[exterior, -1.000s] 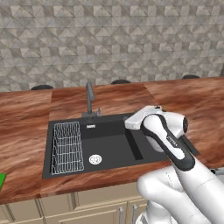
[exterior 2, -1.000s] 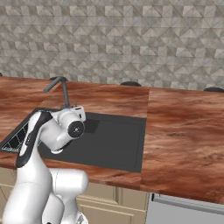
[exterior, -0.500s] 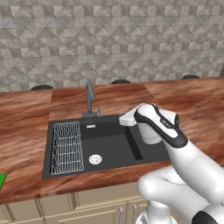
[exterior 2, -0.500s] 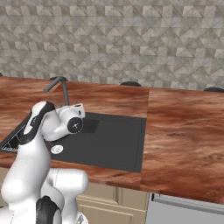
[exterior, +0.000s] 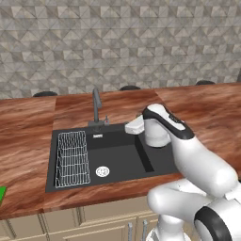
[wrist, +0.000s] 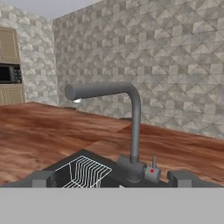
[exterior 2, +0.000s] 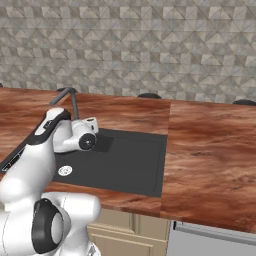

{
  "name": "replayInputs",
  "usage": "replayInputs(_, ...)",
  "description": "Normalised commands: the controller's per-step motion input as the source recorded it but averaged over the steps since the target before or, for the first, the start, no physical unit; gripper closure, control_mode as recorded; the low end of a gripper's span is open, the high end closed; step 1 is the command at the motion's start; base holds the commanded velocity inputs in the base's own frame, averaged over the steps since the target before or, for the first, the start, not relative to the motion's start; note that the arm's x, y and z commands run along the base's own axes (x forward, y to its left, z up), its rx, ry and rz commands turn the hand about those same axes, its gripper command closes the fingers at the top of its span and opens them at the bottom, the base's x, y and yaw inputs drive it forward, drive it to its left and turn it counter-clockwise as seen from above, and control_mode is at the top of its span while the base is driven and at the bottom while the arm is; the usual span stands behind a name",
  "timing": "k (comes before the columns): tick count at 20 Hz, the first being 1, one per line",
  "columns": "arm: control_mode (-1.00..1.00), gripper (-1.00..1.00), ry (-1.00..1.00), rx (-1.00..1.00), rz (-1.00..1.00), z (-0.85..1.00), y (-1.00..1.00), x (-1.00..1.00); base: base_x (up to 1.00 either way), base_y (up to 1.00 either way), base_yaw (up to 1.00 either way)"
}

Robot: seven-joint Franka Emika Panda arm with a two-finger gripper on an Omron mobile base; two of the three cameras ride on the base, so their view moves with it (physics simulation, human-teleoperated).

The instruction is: Soak the sponge with water for a few seconds and then drop it inside the sink.

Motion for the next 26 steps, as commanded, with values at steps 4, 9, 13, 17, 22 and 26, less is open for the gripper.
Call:
replayInputs(4, -1.00, -1.00, -0.01, 0.00, 0.00, -0.17, 0.00, 0.00, 0.00, 0.00, 0.00)
replayInputs(9, -1.00, -1.00, -0.04, 0.00, 0.00, -0.05, 0.01, 0.01, 0.00, 0.00, 0.00)
replayInputs(13, -1.00, -1.00, -0.01, 0.00, 0.00, 0.00, 0.04, 0.10, 0.00, 0.00, 0.00)
replayInputs(17, -1.00, -1.00, 0.00, 0.00, 0.02, 0.00, 0.01, 0.14, 0.00, 0.00, 0.00)
replayInputs(22, -1.00, -1.00, 0.00, 0.00, 0.02, 0.00, 0.02, 0.16, 0.00, 0.00, 0.00)
replayInputs(26, -1.00, -1.00, -0.03, 0.00, 0.01, 0.00, 0.08, 0.19, 0.00, 0.00, 0.00)
